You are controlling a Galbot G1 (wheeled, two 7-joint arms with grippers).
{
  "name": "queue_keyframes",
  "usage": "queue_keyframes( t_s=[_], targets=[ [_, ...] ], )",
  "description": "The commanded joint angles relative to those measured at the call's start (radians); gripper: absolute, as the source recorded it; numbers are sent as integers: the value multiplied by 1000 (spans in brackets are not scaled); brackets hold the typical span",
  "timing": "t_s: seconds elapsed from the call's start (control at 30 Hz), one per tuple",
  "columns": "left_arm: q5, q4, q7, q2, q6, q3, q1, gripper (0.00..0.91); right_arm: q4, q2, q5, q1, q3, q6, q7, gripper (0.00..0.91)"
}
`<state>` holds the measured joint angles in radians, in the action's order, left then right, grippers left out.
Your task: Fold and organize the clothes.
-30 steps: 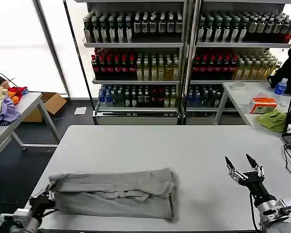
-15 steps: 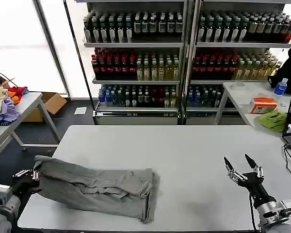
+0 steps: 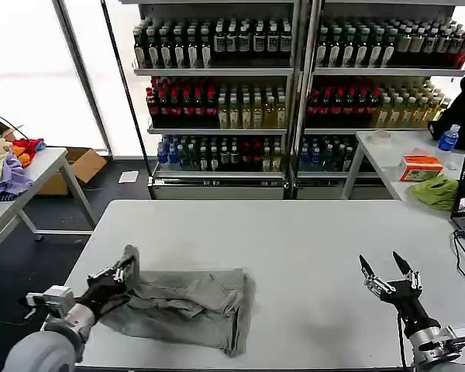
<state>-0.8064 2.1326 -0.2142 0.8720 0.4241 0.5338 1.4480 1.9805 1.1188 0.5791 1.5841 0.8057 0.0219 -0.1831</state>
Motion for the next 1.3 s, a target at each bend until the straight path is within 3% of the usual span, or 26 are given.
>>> queue_keyframes(
  t_s=[0.03, 0.33, 0.83, 0.9, 0.97, 1.03, 1.07, 1.1, 1.3],
  targets=[
    [-114, -20, -125, 35, -11, -284, -124, 0, -1, 10, -14, 2, -8, 0, 0, 907],
    [-147, -31, -181, 114, -2, -353, -203, 0, -10, 16, -23, 6, -8, 1, -2, 907],
    [-294, 4, -254, 162, 17, -380, -187, 10, -31, 21, -34, -4, -29, 2, -1, 907],
    [-302, -8, -251, 178, 23, -383, -194, 181, -30, 22, -33, -4, -30, 1, -2, 907],
    [-309, -23, -246, 202, 27, -383, -198, 131, -30, 21, -34, -5, -33, 1, -2, 907],
    [-311, -25, -244, 218, 33, -389, -197, 181, -33, 21, -35, -7, -34, 1, -2, 907],
    [-304, -26, -241, 227, 41, -393, -194, 846, -33, 21, -35, -8, -36, 1, -1, 907],
    [-302, -26, -238, 233, 46, -395, -191, 907, -32, 22, -36, -9, -37, 1, -2, 907],
    [-302, -50, -224, 264, 47, -387, -201, 907, -25, 29, -35, -4, -41, 2, 1, 907]
  ],
)
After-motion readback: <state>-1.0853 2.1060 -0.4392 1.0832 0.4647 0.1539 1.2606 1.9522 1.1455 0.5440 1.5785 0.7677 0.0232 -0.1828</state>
